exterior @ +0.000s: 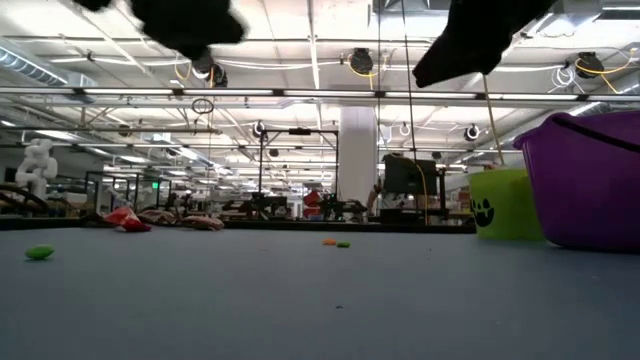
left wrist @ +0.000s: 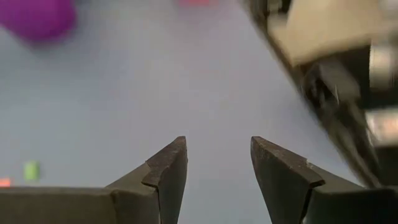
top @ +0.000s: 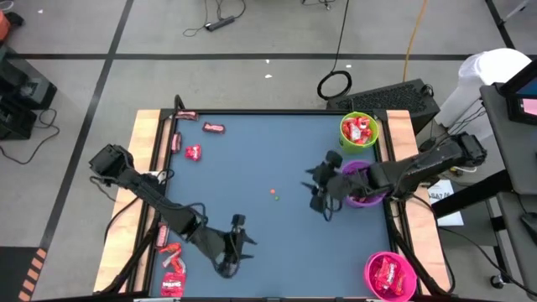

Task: Organize candy in baskets
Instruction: Put the orange chocolate bar into the green bucket

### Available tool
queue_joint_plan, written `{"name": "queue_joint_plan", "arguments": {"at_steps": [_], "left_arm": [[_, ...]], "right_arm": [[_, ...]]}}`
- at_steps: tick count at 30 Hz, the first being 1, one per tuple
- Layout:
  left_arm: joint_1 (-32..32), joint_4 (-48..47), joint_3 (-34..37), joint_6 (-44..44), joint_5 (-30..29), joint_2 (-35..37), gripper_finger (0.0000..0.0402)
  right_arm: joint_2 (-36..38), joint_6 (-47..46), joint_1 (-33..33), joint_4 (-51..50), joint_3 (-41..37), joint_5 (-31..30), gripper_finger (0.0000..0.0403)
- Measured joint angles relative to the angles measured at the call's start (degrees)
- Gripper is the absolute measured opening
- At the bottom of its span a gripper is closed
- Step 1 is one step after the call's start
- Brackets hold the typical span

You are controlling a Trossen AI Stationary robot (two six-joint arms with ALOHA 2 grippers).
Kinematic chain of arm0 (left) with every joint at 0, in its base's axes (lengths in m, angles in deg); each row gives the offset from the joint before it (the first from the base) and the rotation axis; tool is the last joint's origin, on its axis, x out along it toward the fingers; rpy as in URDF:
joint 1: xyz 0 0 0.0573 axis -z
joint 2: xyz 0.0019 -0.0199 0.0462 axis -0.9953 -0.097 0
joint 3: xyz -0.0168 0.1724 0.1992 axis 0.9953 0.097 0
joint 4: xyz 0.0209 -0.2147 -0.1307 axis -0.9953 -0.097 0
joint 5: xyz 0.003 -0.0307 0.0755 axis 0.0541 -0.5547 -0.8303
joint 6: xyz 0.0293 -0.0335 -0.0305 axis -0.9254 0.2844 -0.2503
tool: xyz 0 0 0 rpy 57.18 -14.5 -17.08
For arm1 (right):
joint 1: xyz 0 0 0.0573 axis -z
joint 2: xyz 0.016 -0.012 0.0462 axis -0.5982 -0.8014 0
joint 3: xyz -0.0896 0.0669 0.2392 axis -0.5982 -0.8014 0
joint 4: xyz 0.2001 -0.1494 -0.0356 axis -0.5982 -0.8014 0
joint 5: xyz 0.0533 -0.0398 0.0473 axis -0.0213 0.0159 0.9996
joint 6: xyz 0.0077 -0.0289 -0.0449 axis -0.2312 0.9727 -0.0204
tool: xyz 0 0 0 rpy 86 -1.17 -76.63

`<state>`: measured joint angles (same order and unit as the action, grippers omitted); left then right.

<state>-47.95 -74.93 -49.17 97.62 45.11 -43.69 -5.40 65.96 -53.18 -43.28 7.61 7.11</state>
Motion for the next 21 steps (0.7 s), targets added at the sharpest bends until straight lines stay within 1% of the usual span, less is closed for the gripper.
{"name": "queue_joint_plan", "arguments": {"at_steps": [2, 5, 7, 10, 13, 15, 17, 18, 21], "left_arm": [[1.6, -12.1, -4.2, 4.3, 0.0, 0.0, 0.0184], [4.1, -27.0, -9.4, 14.4, 0.7, 0.0, 0.0184], [5.8, -36.3, -11.7, 21.9, 3.8, 0.0, 0.0184], [8.2, -46.0, -12.3, 34.7, 12.3, 0.0, 0.0184], [10.4, -53.8, -11.1, 46.9, 19.8, 0.0, 0.0184], [11.5, -56.9, -9.6, 54.1, 24.1, 0.0, 0.0184], [12.3, -58.8, -8.3, 62.5, 27.0, 0.0, 0.0184], [12.4, -59.1, -7.7, 65.0, 28.5, 0.0, 0.0184], [12.4, -59.0, -5.1, 67.8, 30.9, 0.0, 0.0184]], "right_arm": [[-0.7, 0.3, -2.1, 1.6, 0.0, 0.0, 0.0180], [-1.9, 0.0, -4.1, 1.9, 0.0, 0.0, 0.0180], [-2.6, -0.9, -4.8, 1.9, 0.0, -0.1, 0.0180], [-3.6, -2.3, -5.5, 1.9, 0.0, -0.2, 0.0180], [-4.3, -2.7, -5.6, 1.8, 0.0, -0.1, 0.0180], [-4.6, -2.8, -5.6, 1.8, 0.0, -0.1, 0.0180], [-4.6, -2.7, -5.6, 1.8, 0.0, 0.0, 0.0180], [-4.6, -2.7, -5.6, 1.9, 0.0, -0.1, 0.0180], [-4.6, -2.6, -5.3, 1.9, 0.0, -0.1, 0.0180]]}}
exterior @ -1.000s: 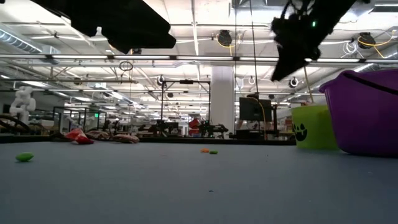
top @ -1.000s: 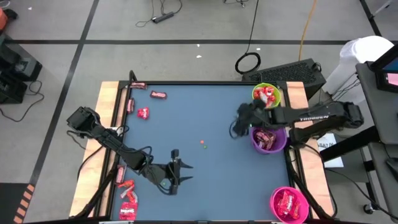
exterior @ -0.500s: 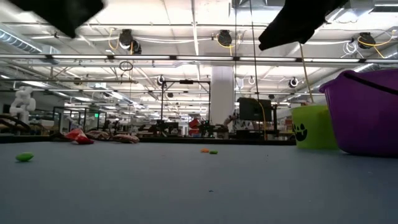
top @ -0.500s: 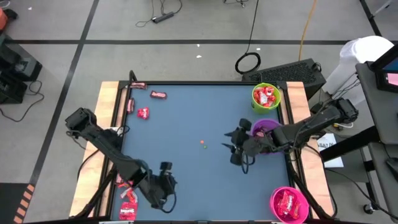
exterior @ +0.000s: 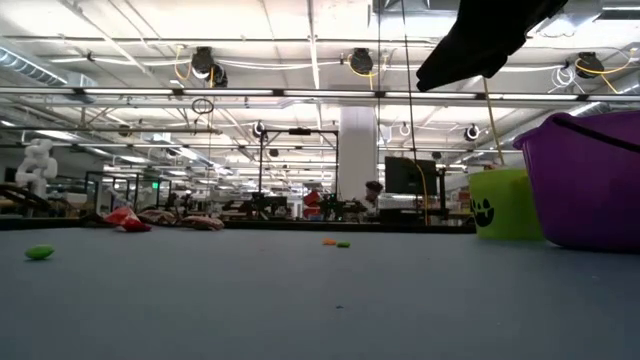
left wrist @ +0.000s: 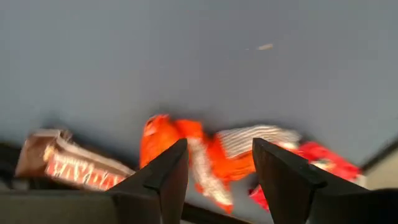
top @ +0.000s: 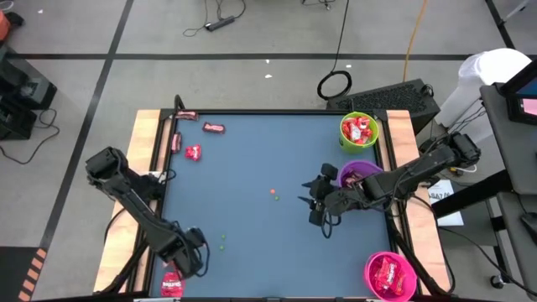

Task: Organize candy in baskets
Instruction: Put the orange chocolate bar into the green bucket

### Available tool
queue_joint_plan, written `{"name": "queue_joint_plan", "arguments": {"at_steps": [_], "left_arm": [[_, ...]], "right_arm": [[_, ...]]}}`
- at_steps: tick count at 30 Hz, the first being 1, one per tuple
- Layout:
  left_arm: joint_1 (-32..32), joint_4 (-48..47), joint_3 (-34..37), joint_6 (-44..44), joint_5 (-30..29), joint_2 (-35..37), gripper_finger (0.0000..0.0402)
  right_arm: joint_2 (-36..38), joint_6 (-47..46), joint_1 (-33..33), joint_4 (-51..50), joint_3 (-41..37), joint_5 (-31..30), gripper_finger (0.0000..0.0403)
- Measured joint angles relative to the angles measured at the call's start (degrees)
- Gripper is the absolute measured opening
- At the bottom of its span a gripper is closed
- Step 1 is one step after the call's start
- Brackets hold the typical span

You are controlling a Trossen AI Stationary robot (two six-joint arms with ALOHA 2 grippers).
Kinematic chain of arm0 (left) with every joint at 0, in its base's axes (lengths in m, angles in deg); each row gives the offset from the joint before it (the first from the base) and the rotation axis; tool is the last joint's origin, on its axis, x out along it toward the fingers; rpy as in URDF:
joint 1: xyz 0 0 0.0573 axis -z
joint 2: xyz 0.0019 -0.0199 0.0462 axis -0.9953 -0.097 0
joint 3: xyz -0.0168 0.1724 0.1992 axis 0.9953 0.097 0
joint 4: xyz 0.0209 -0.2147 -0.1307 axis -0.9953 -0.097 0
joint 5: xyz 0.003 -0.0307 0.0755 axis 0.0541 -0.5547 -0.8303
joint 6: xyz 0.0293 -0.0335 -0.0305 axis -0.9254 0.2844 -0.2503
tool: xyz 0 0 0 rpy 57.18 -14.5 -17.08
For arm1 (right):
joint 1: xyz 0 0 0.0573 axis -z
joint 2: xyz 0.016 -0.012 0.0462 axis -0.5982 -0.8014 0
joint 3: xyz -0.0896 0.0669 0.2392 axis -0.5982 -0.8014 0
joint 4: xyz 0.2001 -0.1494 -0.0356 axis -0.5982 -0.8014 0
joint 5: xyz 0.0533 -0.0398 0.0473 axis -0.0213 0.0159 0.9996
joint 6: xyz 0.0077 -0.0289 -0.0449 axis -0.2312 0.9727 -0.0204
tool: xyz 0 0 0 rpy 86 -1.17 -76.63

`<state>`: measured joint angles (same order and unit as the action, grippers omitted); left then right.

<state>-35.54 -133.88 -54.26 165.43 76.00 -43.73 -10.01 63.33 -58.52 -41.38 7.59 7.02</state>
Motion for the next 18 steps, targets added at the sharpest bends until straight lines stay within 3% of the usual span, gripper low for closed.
{"name": "queue_joint_plan", "arguments": {"at_steps": [4, 10, 14, 18], "left_arm": [[0.0, 2.0, 3.4, 3.4, 4.8, 0.0, 0.0184], [-0.2, 7.1, 6.4, 3.5, 5.4, 0.0, 0.0176], [-0.2, 6.7, 7.6, 3.4, 5.4, 0.0, 0.0139], [-0.5, 6.7, 8.3, 2.9, 5.4, 0.0, 0.0075]], "right_arm": [[0.0, 0.1, 0.0, -0.2, 0.0, 0.0, 0.0180], [0.0, 0.3, 0.0, -0.2, 0.0, 0.0, 0.0180], [0.0, 0.3, 0.0, -0.3, 0.0, 0.0, 0.0180], [0.0, 0.3, 0.0, -0.2, 0.0, 0.0, 0.0180]]}}
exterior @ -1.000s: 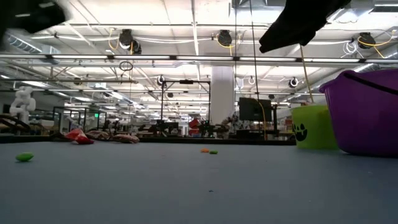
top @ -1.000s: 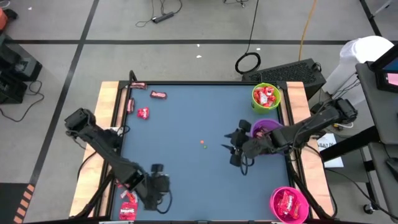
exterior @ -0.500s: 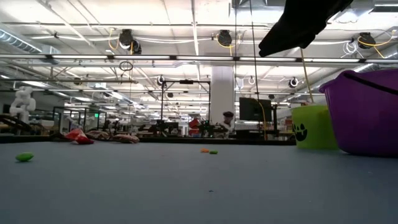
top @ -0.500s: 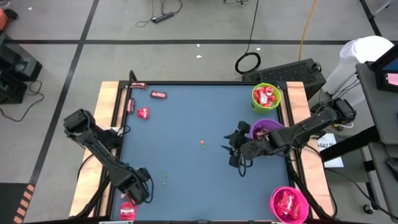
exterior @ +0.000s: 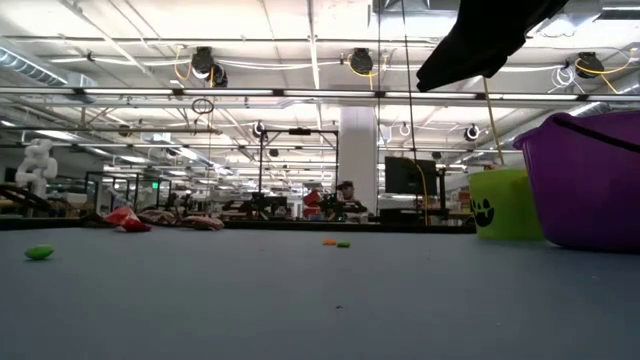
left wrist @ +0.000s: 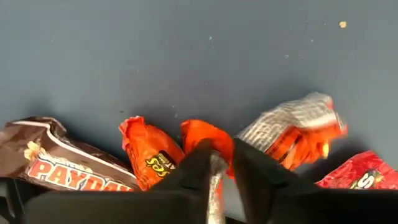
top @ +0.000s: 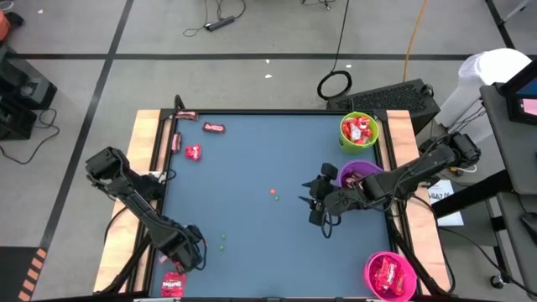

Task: Organize candy in baskets
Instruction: Put the orange chocolate bar into the green bucket

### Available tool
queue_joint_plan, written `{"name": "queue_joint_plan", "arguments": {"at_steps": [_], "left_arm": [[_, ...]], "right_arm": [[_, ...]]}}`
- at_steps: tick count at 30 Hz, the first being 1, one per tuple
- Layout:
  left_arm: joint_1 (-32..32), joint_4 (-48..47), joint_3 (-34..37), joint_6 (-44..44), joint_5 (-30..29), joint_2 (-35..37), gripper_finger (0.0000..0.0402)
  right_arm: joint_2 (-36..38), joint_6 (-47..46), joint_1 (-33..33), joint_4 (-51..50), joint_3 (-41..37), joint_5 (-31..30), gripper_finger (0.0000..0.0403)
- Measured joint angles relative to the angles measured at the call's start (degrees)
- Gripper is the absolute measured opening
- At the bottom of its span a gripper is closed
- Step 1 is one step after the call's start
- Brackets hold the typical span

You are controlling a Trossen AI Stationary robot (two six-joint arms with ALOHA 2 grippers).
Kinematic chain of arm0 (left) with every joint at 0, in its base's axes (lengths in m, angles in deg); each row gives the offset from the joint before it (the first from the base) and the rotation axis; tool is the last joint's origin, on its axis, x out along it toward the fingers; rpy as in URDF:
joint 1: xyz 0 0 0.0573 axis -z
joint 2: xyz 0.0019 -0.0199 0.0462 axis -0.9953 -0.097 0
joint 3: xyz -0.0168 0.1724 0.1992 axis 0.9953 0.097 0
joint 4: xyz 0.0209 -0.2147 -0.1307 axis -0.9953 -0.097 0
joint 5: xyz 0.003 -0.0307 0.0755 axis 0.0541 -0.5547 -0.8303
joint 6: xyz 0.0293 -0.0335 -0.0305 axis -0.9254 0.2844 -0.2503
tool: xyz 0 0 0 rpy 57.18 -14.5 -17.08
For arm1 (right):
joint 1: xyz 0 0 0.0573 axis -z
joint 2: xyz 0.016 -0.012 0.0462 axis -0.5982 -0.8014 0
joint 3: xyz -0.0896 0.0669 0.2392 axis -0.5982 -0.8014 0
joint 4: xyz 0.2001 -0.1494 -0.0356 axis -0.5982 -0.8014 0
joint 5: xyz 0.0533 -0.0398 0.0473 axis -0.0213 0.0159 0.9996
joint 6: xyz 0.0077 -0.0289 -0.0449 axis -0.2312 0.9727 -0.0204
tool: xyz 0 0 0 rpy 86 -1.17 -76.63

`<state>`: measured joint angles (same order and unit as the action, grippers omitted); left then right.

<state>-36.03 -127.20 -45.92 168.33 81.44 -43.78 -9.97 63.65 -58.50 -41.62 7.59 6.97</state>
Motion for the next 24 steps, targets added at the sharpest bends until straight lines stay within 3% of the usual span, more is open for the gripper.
{"name": "queue_joint_plan", "arguments": {"at_steps": [4, 12, 20, 24], "left_arm": [[-0.8, 0.1, 0.0, -3.6, 0.0, 0.0, 0.0012], [-1.9, -0.4, -3.2, -11.6, -2.6, 0.0, 0.0005], [-2.0, -0.5, -11.3, -26.0, -17.7, 0.0, 0.0004], [-2.2, -0.3, -14.6, -35.4, -29.9, 0.0, 0.0004]], "right_arm": [[0.0, 0.0, 0.0, 0.0, 0.0, 0.0, 0.0180], [0.0, -0.4, 0.0, 0.0, 0.0, 0.0, 0.0180], [0.0, -4.0, 0.0, 0.3, 0.0, 0.0, 0.0180], [0.0, -4.5, -0.1, 0.5, 0.0, 0.1, 0.0180]]}}
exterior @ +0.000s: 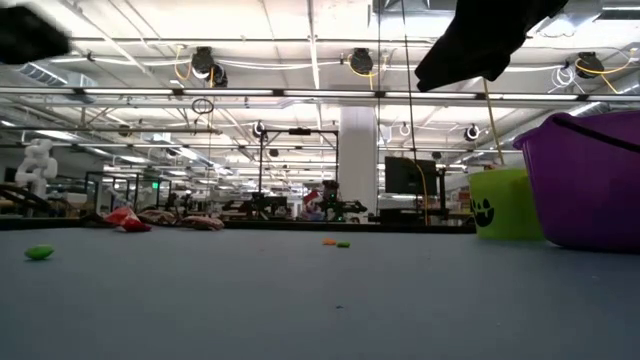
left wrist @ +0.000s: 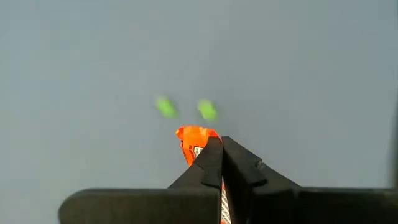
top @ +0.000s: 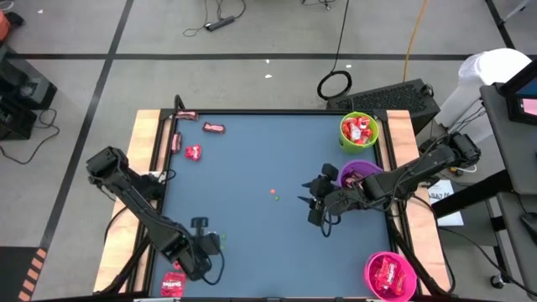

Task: Organize candy in baskets
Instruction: Put the orange chocolate bar into the green bucket

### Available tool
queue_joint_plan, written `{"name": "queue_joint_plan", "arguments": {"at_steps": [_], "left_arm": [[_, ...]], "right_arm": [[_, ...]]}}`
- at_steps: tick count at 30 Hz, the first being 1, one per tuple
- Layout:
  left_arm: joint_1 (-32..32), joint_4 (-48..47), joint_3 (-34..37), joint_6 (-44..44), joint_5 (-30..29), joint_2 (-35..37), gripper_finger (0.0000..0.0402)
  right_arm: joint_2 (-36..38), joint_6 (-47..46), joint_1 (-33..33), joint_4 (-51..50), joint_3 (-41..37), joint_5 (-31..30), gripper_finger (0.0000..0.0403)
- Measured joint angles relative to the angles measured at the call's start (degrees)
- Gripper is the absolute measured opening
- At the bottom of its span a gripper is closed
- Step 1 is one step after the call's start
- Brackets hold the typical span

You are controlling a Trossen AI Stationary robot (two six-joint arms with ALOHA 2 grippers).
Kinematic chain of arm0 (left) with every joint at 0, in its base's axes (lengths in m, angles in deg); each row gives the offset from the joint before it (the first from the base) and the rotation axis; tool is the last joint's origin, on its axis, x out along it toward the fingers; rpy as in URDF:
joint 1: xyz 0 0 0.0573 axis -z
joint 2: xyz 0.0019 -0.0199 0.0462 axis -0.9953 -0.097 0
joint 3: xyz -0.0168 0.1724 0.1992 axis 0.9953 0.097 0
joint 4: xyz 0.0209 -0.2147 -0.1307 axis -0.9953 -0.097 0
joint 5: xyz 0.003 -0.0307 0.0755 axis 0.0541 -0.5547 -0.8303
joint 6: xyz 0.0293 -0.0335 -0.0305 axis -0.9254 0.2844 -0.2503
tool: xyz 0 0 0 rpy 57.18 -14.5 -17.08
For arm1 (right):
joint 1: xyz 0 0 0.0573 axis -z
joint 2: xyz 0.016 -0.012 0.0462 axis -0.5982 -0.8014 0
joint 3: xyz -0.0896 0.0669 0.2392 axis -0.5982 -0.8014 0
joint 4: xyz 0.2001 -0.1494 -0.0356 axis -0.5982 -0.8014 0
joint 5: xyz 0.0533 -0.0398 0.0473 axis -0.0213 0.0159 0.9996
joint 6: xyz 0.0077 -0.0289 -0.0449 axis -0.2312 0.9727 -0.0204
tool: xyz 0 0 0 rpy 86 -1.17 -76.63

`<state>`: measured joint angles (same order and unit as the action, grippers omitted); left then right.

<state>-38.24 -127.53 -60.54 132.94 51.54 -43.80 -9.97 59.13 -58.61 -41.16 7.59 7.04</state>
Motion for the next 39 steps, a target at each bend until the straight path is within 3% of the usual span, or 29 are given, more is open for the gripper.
{"name": "queue_joint_plan", "arguments": {"at_steps": [3, 9, 14, 24, 33, 39], "left_arm": [[0.0, 2.3, -0.7, -5.9, -8.7, 0.0, 0.0004], [-0.2, 12.1, -0.7, -17.4, -18.9, 0.0, 0.0006], [-0.4, 20.3, -0.6, -26.6, -26.3, 0.0, 0.0006], [-3.8, 40.7, 3.4, -42.6, -27.2, 0.0, 0.0007], [-6.8, 48.3, 3.4, -48.8, -24.5, 0.0, 0.0007], [-9.3, 50.0, 3.4, -48.3, -24.5, 0.0, 0.0007]], "right_arm": [[-0.6, -0.4, -0.3, 1.6, 0.0, 0.1, 0.0180], [-6.4, 4.3, -1.9, 12.5, 0.0, 0.4, 0.0181], [-13.7, 9.6, -2.3, 26.4, 0.0, 6.4, 0.0201], [-26.7, 20.3, -2.8, 53.3, 0.0, 20.8, 0.0281], [-34.2, 22.0, -3.0, 71.8, 0.1, 20.8, 0.0285], [-36.0, 20.9, -2.9, 74.8, 0.2, 20.8, 0.0268]]}}
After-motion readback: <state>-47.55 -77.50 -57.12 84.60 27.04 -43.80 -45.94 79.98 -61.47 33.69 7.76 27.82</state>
